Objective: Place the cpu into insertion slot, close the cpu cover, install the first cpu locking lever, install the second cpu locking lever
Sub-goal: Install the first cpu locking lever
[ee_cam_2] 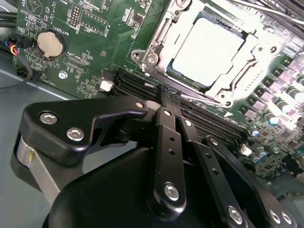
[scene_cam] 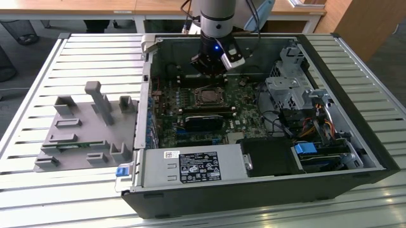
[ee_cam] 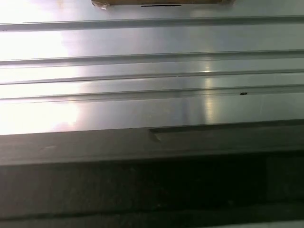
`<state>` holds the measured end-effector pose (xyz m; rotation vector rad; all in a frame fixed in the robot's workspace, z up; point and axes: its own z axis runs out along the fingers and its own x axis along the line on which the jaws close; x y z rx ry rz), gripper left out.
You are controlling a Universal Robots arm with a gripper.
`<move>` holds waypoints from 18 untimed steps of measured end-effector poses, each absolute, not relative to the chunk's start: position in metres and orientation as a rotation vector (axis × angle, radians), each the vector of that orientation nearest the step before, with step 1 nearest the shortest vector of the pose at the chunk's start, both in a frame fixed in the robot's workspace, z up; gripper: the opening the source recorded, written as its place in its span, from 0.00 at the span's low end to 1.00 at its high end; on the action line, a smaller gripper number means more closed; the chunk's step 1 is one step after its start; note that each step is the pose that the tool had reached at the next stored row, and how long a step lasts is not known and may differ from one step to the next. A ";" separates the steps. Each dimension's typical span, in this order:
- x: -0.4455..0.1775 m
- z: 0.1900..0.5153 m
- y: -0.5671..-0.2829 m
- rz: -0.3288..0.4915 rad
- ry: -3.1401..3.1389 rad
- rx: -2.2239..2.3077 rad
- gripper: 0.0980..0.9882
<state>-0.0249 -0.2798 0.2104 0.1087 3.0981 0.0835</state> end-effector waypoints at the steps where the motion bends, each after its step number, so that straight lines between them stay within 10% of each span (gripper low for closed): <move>1: -0.024 0.209 -0.280 0.083 3.099 0.109 0.01; 18: -0.021 0.200 -0.279 0.067 3.103 0.109 0.01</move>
